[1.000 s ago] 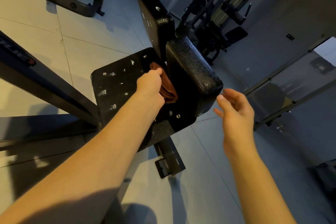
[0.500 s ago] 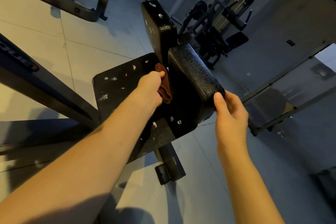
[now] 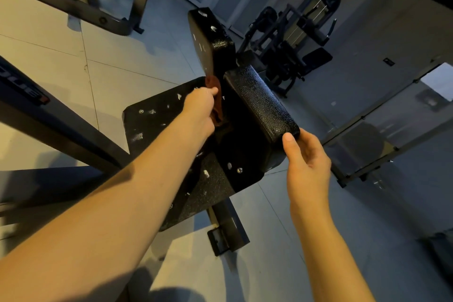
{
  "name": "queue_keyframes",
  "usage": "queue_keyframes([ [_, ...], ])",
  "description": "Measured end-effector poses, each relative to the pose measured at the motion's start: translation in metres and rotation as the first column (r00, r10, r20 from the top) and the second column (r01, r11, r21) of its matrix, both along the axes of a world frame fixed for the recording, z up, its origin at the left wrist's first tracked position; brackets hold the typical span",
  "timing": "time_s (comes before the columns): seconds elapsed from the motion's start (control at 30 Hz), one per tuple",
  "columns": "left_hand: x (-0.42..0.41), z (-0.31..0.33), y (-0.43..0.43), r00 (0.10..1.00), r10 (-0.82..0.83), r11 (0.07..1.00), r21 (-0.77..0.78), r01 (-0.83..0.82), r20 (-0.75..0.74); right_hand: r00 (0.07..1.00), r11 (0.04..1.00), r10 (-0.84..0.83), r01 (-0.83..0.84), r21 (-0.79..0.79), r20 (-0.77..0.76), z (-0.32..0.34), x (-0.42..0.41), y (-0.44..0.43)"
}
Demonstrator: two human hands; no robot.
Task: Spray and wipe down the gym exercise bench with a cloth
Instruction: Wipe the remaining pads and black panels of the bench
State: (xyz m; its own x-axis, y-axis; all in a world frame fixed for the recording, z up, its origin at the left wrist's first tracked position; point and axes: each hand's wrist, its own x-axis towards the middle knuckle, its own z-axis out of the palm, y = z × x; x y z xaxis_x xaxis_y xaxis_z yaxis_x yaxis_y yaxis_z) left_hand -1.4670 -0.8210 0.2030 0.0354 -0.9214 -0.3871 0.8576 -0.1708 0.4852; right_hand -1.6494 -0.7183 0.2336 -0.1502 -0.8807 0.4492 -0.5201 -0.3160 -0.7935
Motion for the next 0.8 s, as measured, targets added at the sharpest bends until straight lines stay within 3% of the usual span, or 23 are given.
queue_keyframes([
  [0.23,-0.005,-0.016,0.032,0.962,0.152,0.968,-0.164,-0.191,-0.225,1.0,0.999,-0.026,0.026,-0.019,-0.009,-0.003,-0.01,-0.005],
  [0.37,-0.023,-0.018,0.047,0.987,0.155,0.979,-0.125,-0.159,-0.038,1.0,0.999,-0.031,0.031,-0.012,0.0,-0.003,-0.011,-0.007],
  [0.57,-0.079,-0.023,0.094,0.985,0.114,0.954,-0.291,-0.072,0.129,0.998,0.997,-0.024,0.02,-0.068,-0.06,-0.007,-0.01,-0.004],
  [0.67,-0.089,-0.035,0.118,0.976,0.089,0.958,-0.286,-0.03,0.198,0.997,0.994,-0.056,0.05,-0.099,-0.06,-0.009,-0.01,-0.007],
  [0.8,-0.062,-0.029,0.109,0.976,0.159,0.956,-0.27,-0.114,0.149,1.0,0.996,-0.028,0.027,-0.084,-0.005,-0.009,-0.011,-0.006],
])
